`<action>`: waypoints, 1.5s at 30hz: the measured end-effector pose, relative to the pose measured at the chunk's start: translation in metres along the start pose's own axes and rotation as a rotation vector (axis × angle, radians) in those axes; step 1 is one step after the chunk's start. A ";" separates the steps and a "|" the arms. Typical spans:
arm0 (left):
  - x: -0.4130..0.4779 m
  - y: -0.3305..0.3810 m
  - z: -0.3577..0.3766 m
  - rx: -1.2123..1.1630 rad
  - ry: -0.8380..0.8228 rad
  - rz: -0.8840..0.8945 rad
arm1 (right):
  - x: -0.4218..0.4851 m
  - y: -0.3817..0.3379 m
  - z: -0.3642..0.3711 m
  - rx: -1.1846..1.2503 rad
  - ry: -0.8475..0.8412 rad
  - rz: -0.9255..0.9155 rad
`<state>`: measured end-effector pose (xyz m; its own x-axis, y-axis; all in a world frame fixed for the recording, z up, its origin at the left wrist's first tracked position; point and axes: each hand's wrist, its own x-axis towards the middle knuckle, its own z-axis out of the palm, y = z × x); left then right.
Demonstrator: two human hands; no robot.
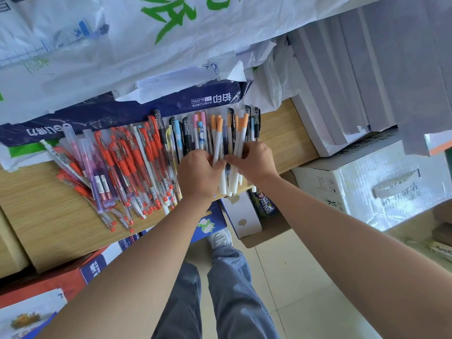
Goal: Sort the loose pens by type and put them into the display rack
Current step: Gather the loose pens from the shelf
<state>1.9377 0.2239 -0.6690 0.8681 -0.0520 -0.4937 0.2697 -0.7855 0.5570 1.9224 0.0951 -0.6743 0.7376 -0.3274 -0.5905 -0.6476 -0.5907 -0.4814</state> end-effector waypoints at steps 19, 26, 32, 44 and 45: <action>-0.001 0.008 0.008 0.080 -0.045 0.097 | -0.002 0.024 -0.026 0.126 0.082 0.012; -0.002 -0.003 -0.005 -0.187 -0.108 -0.013 | -0.003 0.020 -0.018 -0.071 0.146 0.017; -0.002 -0.005 -0.009 -0.287 -0.174 -0.035 | -0.002 0.014 -0.015 -0.244 0.195 0.014; -0.014 -0.016 -0.026 -0.702 -0.271 -0.223 | -0.001 0.006 -0.027 0.014 -0.035 0.085; -0.015 -0.017 -0.029 -0.719 -0.253 -0.229 | -0.004 0.005 -0.032 0.076 -0.058 0.063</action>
<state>1.9320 0.2553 -0.6516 0.6610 -0.1438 -0.7365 0.7076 -0.2072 0.6755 1.9220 0.0699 -0.6534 0.6838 -0.3178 -0.6568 -0.7069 -0.5116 -0.4884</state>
